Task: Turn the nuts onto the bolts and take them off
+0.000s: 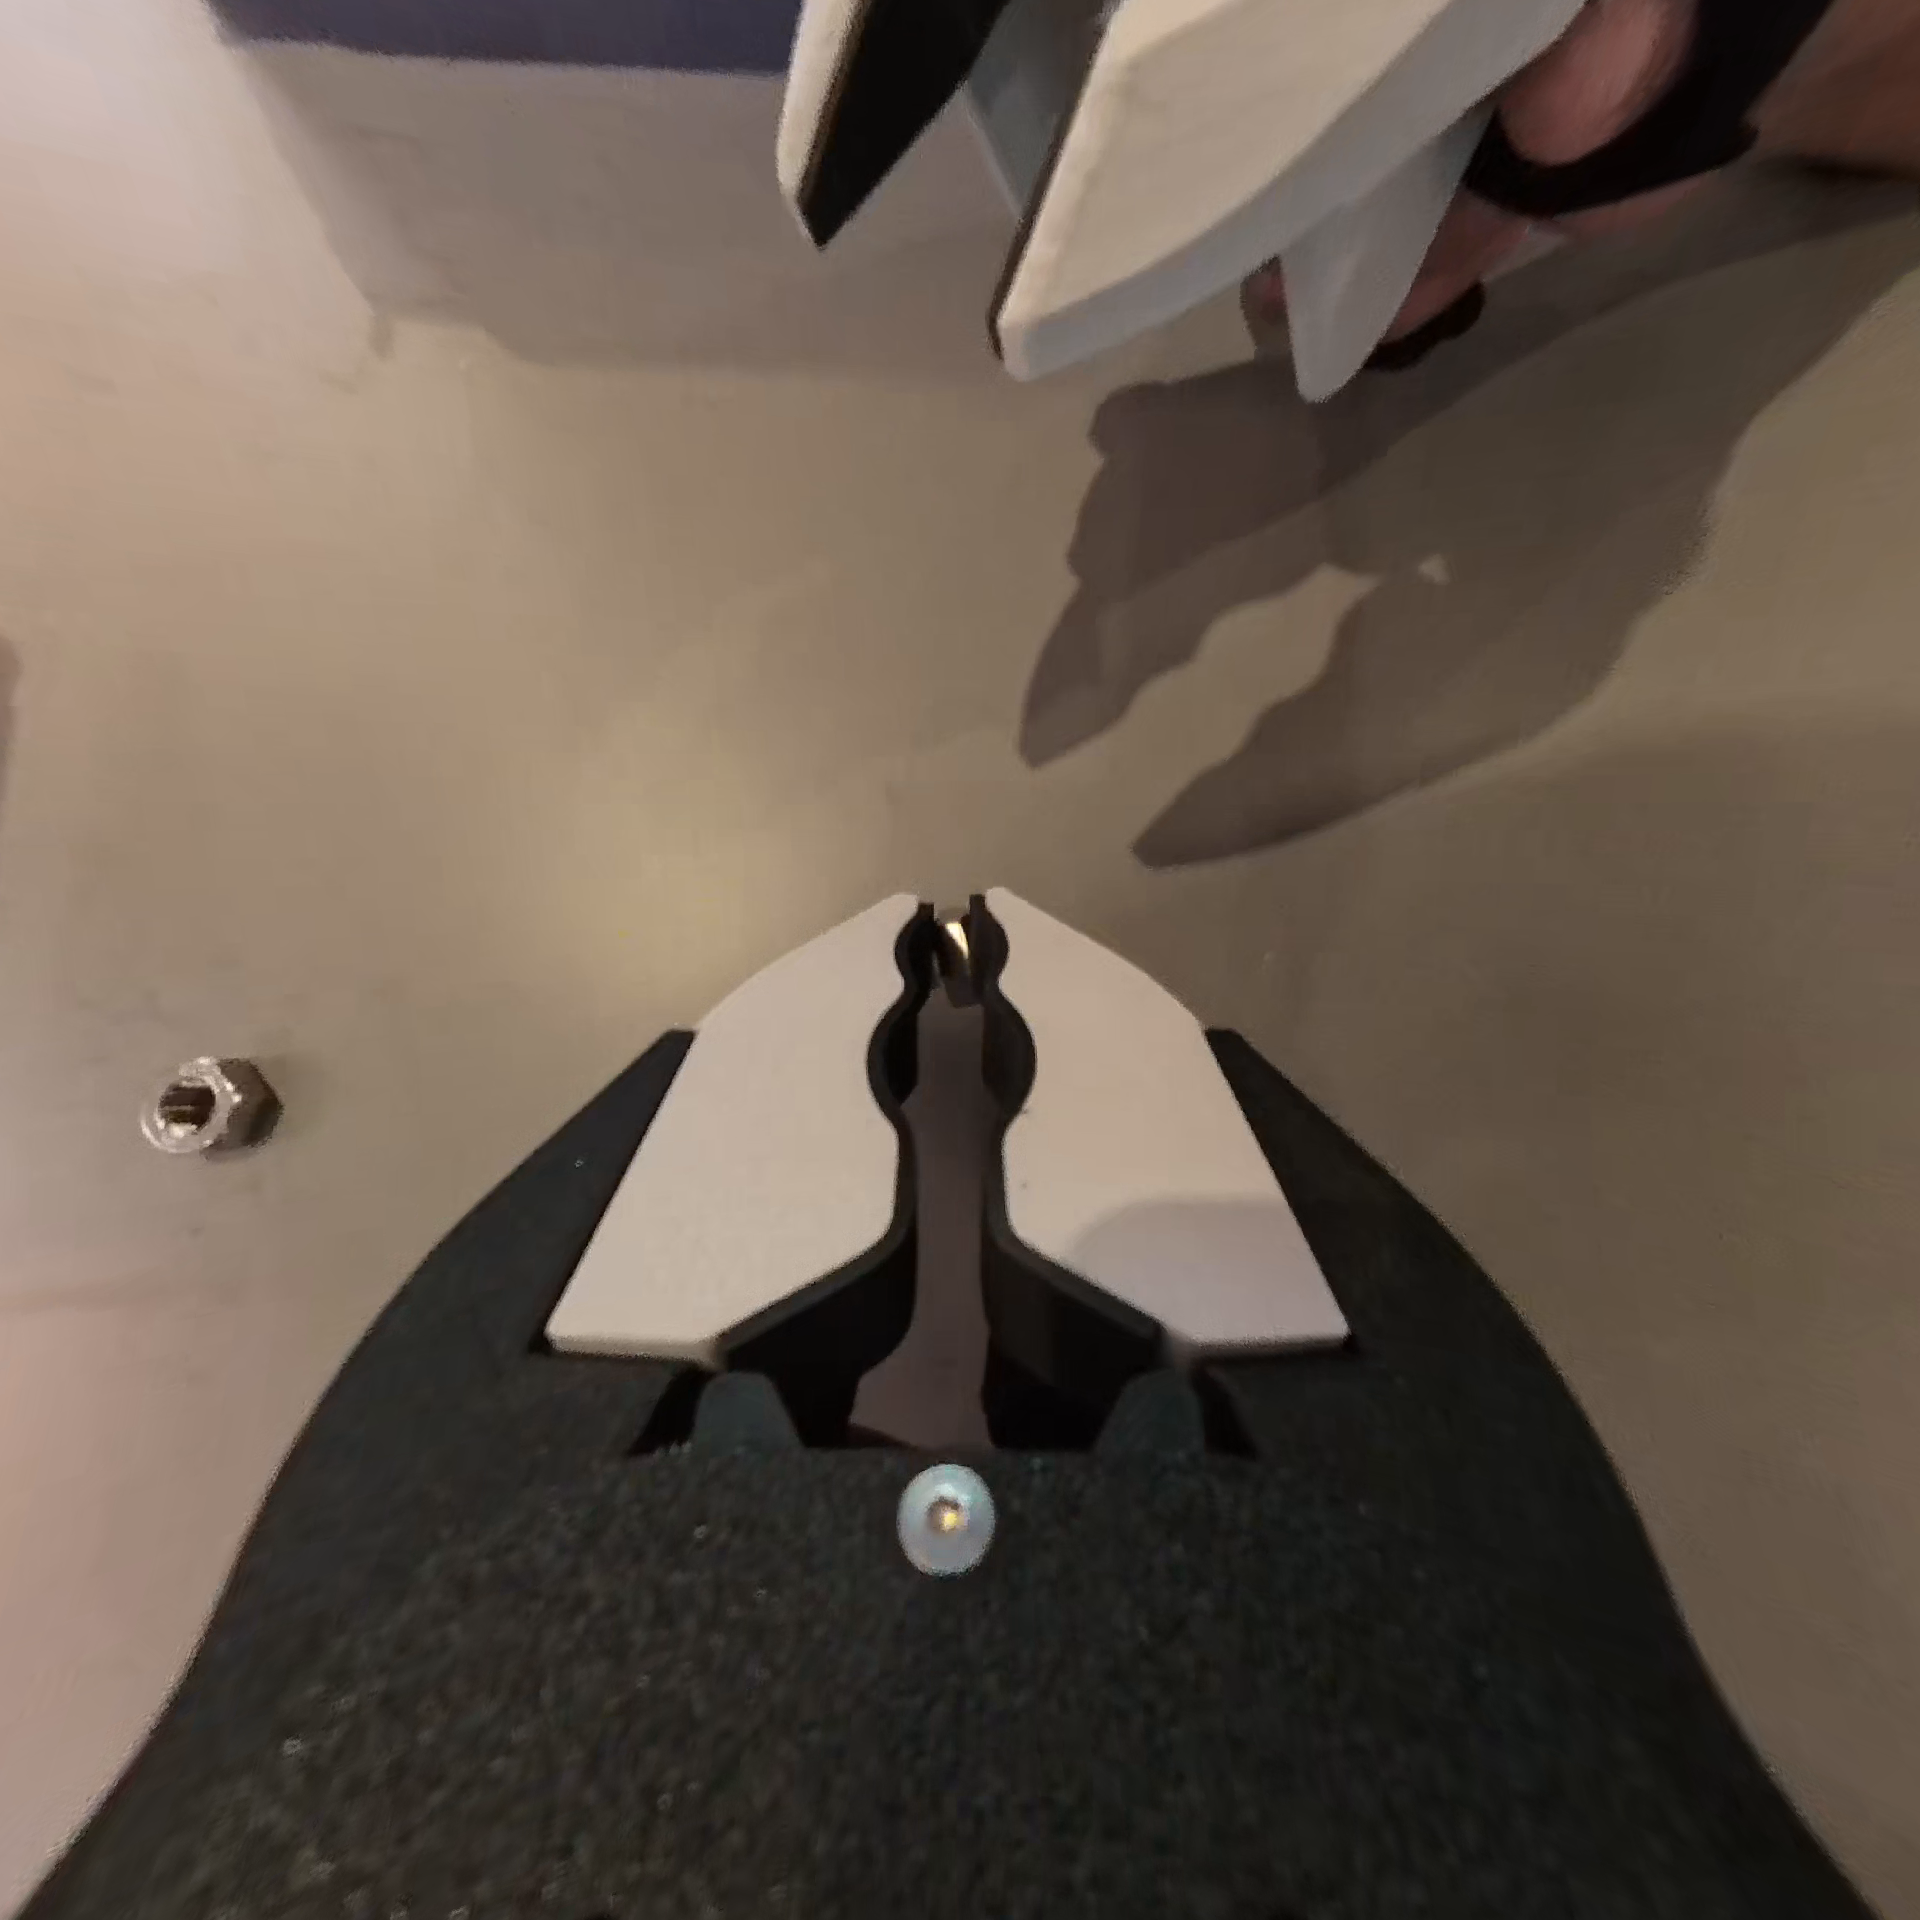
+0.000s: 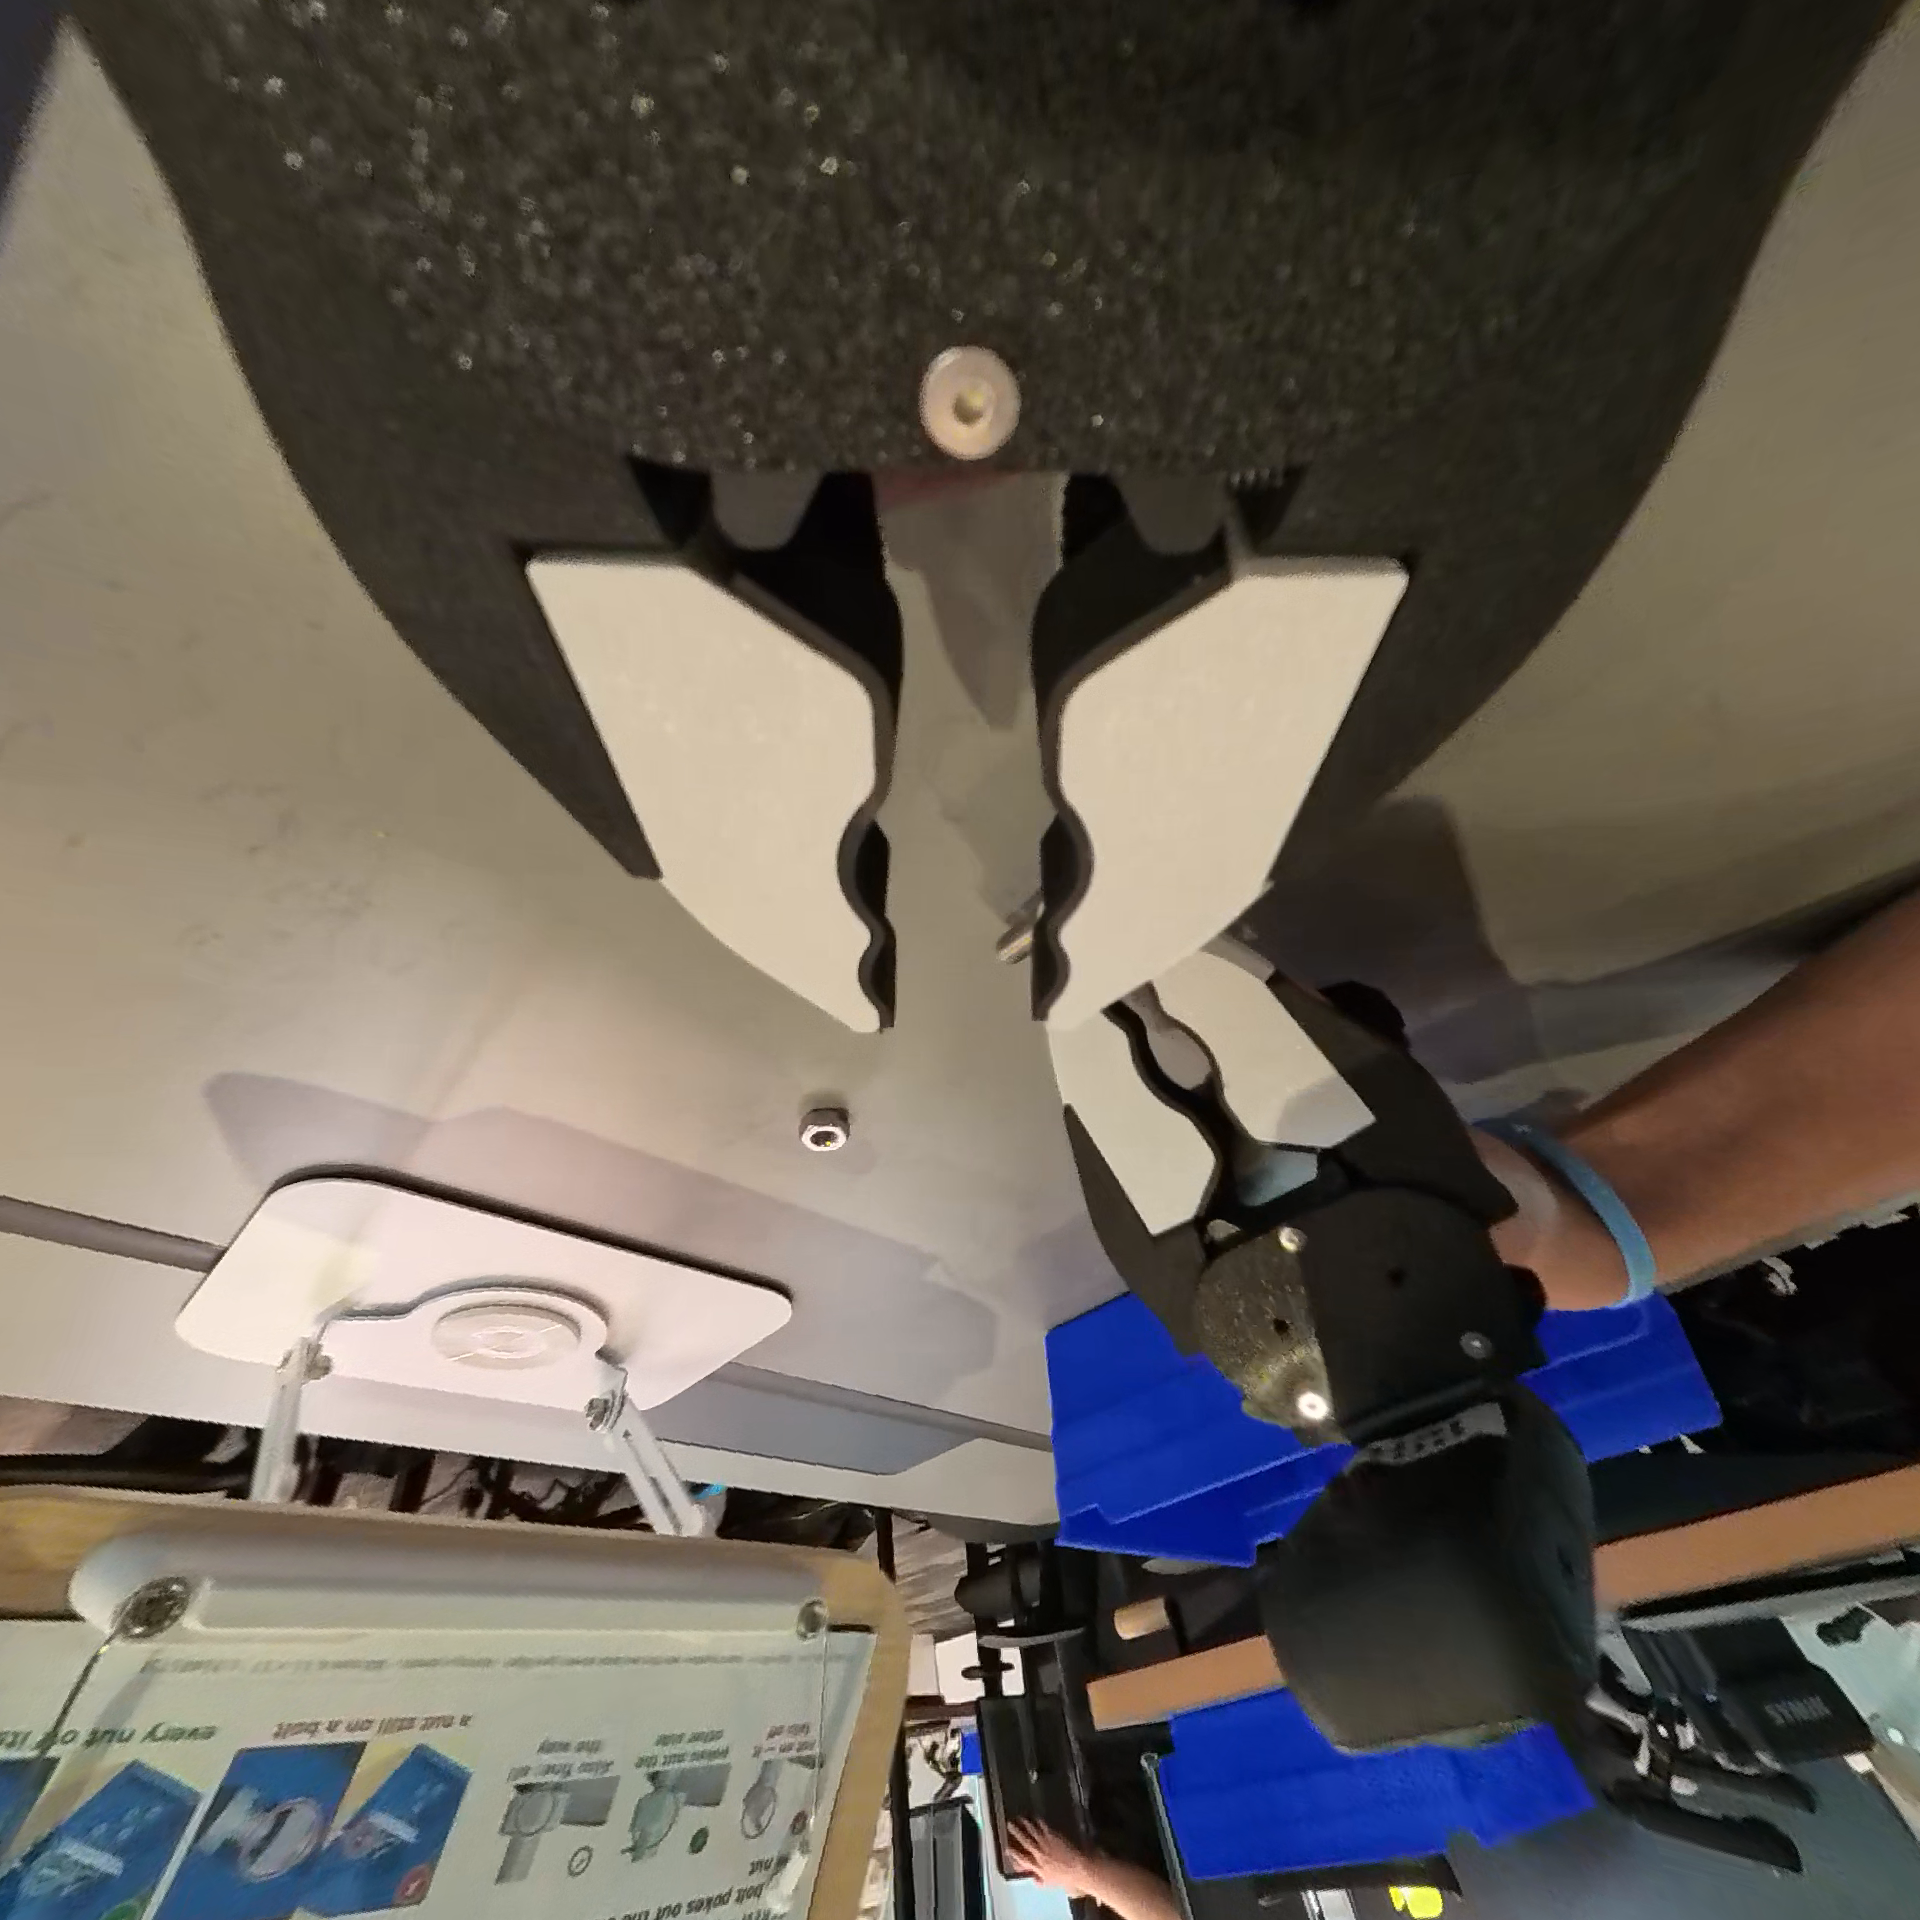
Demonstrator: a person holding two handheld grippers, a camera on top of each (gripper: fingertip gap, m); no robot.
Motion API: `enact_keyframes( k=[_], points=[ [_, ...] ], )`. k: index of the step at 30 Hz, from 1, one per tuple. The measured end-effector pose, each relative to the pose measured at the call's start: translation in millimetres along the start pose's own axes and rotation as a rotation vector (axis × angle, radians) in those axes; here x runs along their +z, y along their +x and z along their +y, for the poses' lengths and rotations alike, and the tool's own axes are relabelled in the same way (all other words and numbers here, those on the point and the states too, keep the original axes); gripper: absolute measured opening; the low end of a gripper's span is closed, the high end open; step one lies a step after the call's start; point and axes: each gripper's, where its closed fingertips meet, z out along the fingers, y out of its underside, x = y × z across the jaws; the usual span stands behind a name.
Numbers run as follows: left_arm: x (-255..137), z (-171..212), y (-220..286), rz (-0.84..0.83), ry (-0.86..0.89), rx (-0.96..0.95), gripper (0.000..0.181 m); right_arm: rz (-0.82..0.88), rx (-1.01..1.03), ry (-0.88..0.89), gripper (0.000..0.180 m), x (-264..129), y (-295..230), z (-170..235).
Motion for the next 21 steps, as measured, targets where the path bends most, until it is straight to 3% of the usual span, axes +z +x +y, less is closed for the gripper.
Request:
enact_keyframes(
  k=[8, 12, 18, 21],
  points=[
    [-1.1, 13.3, 4.8, 0.02, -0.001, 0.014, 0.007, 0.006, -0.042, -0.028, 0.025, 3.8, -4.3, 5.6],
    [-12.8, 3.8, -2.5, -0.072, 0.054, -0.122, 0.042, 0.014, -0.045, -0.028, 0.025, 3.2, -1.6, 5.3],
    [-41.7, 10.6, -10.7, -0.65, 0.195, -0.754, 0.06, 0.026, -0.028, -0.014, 0.024, 0.5, 4.4, 2.2],
    [-38.3, 6.3, 4.7, -0.84, 0.245, -0.853, 0.069, 0.023, -0.021, -0.01, 0.024, -0.1, 4.3, 1.3]
  ],
)
